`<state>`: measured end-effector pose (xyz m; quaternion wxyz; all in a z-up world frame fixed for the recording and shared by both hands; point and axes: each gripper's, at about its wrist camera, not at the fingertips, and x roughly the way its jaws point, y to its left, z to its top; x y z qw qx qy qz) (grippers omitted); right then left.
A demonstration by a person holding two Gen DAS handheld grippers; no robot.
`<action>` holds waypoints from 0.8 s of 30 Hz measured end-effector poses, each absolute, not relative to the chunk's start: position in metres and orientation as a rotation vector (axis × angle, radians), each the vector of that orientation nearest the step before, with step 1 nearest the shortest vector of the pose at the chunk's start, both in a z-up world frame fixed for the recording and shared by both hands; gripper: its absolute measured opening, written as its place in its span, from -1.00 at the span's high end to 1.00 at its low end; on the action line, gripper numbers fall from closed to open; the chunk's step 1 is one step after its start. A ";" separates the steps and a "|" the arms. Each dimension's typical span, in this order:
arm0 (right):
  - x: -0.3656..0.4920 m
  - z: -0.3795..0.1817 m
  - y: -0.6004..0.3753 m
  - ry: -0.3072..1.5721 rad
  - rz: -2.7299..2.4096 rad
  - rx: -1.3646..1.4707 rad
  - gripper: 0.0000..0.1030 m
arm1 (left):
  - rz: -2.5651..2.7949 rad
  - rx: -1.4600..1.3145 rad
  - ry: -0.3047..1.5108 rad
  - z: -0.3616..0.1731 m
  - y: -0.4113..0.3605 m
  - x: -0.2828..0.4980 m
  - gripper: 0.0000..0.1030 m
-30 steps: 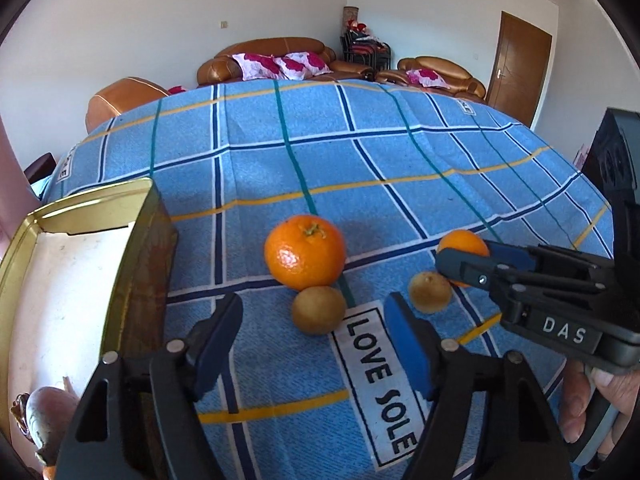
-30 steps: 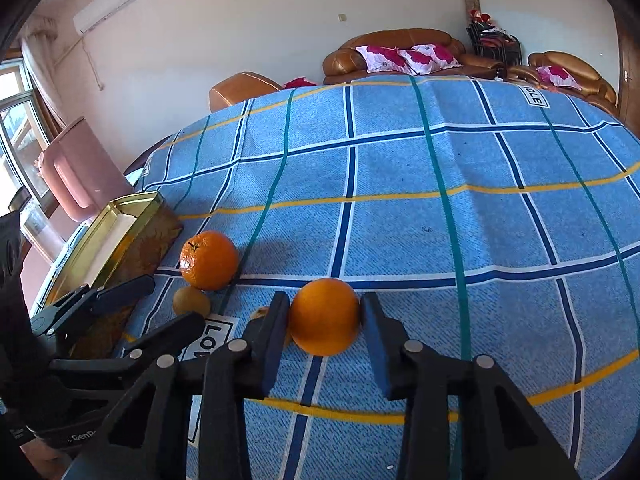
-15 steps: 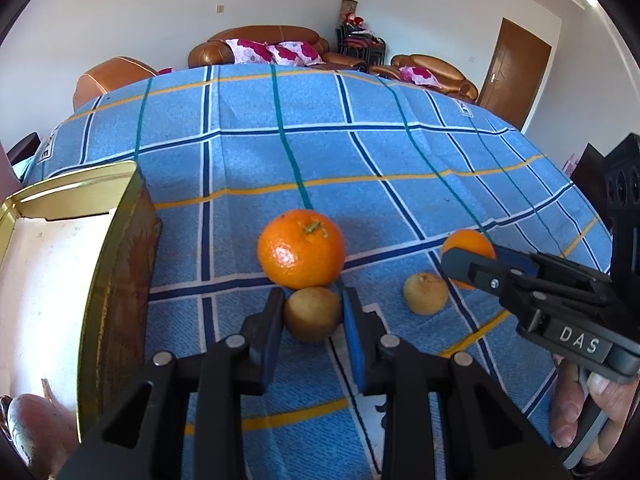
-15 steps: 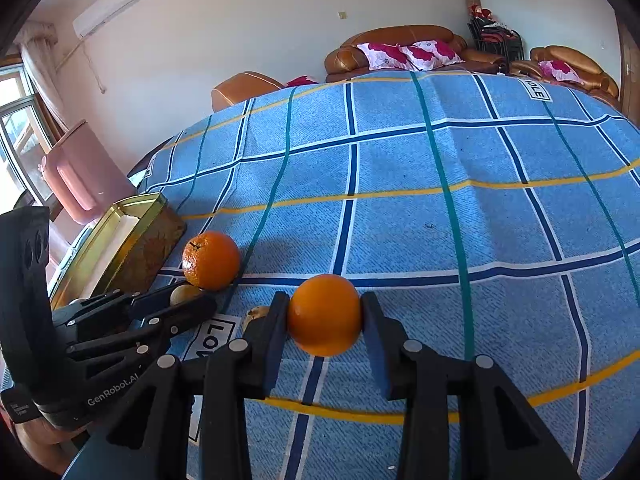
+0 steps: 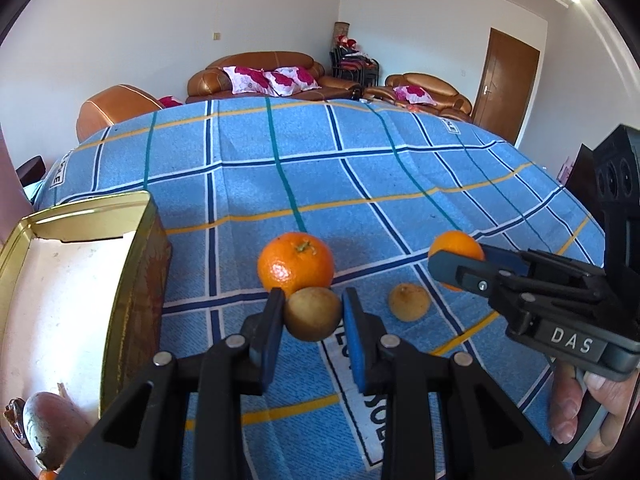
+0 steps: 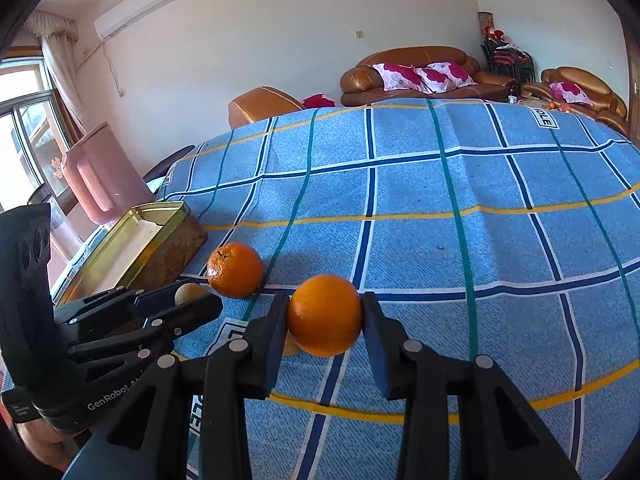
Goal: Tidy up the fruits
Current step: 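Lift the small yellow fruit and orange in both tools toward the tin tray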
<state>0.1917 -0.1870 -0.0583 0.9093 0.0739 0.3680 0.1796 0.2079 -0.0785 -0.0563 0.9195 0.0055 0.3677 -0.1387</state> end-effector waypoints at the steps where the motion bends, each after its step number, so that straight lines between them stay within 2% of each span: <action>1: 0.191 -0.058 -0.187 0.758 0.371 0.151 0.26 | -0.286 0.010 0.750 -0.056 -0.078 0.207 0.41; 24: 0.174 -0.044 -0.180 0.655 0.374 0.085 0.26 | -0.267 0.025 0.604 -0.039 -0.077 0.186 0.41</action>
